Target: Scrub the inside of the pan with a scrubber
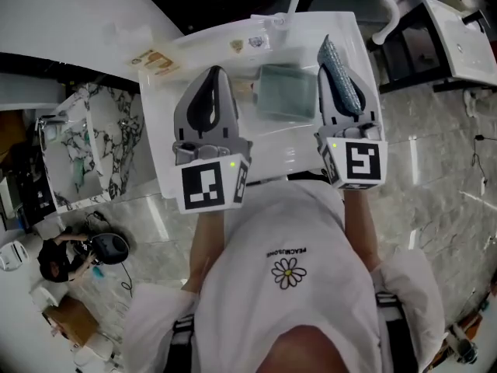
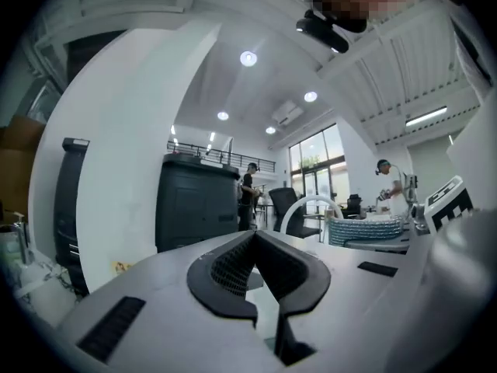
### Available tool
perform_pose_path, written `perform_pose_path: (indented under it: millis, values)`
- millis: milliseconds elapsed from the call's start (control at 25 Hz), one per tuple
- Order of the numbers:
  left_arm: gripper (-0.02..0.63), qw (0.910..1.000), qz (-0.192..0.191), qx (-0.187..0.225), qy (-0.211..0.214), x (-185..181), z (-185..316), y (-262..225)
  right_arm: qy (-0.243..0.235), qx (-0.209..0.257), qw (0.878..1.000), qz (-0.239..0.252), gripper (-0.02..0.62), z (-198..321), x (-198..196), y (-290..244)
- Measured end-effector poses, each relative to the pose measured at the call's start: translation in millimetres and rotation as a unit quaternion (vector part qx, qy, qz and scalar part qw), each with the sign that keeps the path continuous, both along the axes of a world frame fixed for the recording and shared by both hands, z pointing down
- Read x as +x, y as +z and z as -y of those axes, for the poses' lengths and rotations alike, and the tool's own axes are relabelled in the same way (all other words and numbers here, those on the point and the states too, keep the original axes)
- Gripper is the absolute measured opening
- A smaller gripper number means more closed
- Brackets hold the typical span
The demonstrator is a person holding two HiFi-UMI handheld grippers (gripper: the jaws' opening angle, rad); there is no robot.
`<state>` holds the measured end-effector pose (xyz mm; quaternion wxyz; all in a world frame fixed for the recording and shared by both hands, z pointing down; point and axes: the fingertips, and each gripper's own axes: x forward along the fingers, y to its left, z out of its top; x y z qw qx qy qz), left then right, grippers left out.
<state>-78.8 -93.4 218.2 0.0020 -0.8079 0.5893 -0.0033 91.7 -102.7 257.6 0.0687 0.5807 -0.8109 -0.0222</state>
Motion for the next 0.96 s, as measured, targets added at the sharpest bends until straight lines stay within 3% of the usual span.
perform_pose_path:
  millis: [600, 960]
  values:
    - [0.017, 0.9995, 0.028, 0.015, -0.008, 3.2, -5.3, 0.8, 0.013, 0.012, 1.0, 0.016, 0.055, -16.4, 16.1, -7.6]
    - [0.017, 0.9996, 0.019, 0.019, -0.006, 6.5, -9.3, 1.1, 0.018, 0.011, 1.0, 0.012, 0.055, -21.6, 22.6, -7.7]
